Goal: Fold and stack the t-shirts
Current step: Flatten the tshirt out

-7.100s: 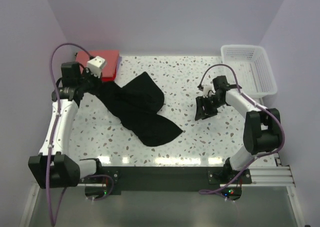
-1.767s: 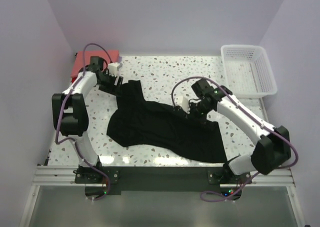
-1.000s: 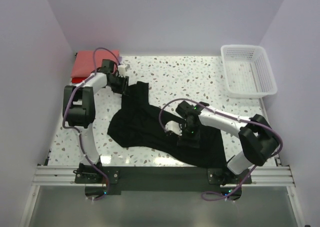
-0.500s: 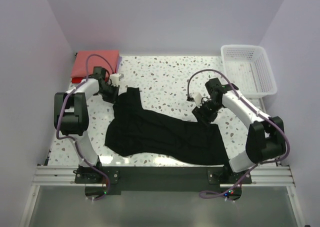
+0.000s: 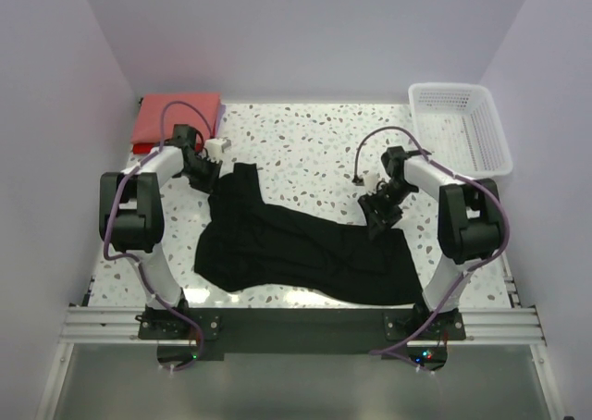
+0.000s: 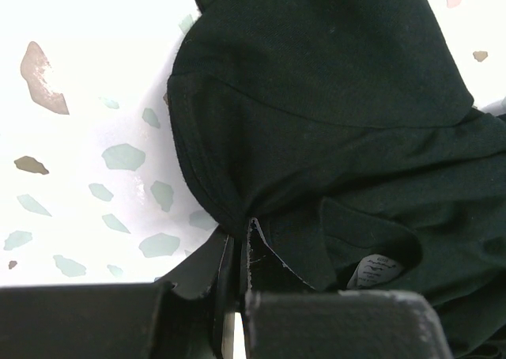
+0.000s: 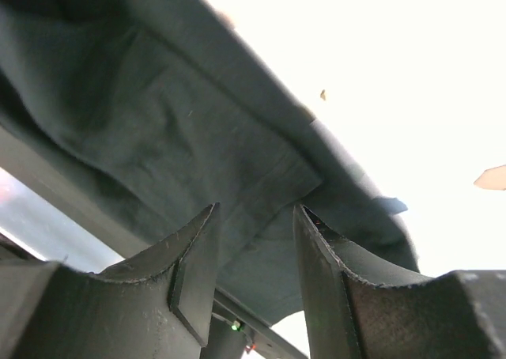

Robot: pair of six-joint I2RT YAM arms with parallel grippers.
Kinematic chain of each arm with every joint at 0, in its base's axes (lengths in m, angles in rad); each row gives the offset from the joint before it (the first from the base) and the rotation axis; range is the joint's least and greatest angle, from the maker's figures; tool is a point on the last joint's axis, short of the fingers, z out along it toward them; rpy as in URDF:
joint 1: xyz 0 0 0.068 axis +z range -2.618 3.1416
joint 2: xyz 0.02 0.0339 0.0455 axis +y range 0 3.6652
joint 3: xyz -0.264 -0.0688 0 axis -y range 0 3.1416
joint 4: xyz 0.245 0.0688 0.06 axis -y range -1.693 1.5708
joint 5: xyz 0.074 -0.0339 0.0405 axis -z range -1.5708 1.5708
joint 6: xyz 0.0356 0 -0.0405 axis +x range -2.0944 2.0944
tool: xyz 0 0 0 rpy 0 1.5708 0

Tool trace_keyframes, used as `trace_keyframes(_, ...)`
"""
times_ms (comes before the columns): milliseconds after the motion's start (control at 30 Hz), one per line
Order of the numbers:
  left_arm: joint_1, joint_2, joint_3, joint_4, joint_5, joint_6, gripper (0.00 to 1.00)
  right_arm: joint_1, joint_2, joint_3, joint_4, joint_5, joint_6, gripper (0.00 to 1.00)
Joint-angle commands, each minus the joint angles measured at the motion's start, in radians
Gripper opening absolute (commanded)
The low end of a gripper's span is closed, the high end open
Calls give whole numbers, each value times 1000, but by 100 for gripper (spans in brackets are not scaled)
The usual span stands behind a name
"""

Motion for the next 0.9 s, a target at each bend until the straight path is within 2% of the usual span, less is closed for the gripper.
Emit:
trace_keyframes(0, 1, -55, -1, -13, 1, 26, 0, -6, 41, 53, 43, -1, 55, 45)
trace_keyframes(433, 1, -43, 27, -23, 1, 37, 0, -21, 104, 83, 74, 112, 54, 48)
trace_keyframes(733, 1, -14, 34, -27, 10, 36, 0, -20, 129, 131, 65, -61, 63, 49)
trace_keyframes(867, 1, -7, 38, -30, 13, 39, 0, -18, 127, 139, 57, -102, 51, 45)
